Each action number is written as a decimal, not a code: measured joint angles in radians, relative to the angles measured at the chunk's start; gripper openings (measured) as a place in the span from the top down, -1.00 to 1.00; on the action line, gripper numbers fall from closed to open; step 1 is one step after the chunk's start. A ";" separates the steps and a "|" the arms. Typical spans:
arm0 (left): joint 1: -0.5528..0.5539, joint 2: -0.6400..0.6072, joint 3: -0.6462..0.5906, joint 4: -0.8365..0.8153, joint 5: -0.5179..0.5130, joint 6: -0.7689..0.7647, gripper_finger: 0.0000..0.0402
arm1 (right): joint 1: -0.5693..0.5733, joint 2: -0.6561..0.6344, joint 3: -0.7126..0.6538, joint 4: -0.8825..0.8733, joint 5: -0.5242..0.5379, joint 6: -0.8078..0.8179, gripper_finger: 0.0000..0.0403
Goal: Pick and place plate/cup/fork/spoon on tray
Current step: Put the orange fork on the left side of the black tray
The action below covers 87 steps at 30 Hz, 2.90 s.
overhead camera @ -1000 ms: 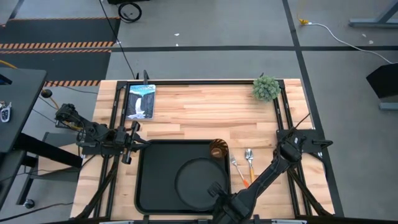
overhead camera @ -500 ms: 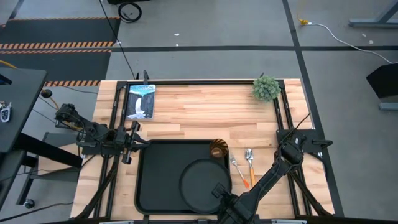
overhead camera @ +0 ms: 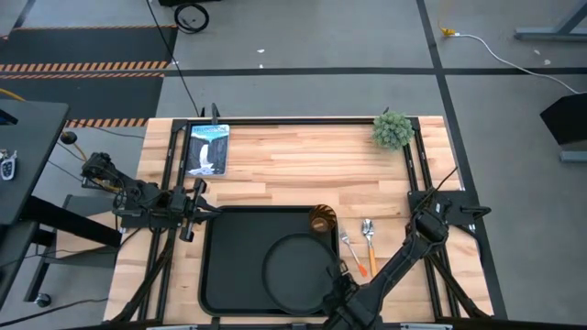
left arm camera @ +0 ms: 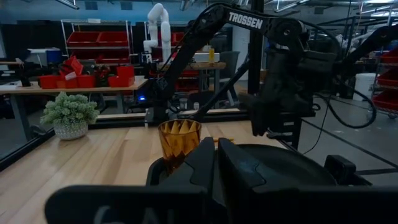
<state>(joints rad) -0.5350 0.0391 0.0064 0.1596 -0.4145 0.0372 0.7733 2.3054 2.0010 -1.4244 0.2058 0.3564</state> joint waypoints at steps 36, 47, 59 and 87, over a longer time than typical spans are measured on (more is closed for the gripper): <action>-0.001 0.000 0.000 0.006 0.000 -0.175 0.85 | -0.128 -0.599 -1.046 0.707 0.141 0.983 0.28; 0.001 0.000 0.000 0.008 -0.037 -0.288 0.85 | -0.126 -0.538 -1.037 0.716 0.257 0.987 0.13; 0.001 0.013 0.000 0.010 -0.091 -0.289 0.85 | -0.051 -0.423 -0.970 0.663 0.334 1.039 0.14; 0.001 0.013 0.000 0.009 -0.106 -0.288 0.85 | -0.019 -0.436 -0.972 0.665 0.229 1.238 0.70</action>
<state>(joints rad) -0.5339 0.0521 0.0067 0.1684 -0.5201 -0.2508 0.7542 1.8699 1.0294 -0.7594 0.4344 1.5944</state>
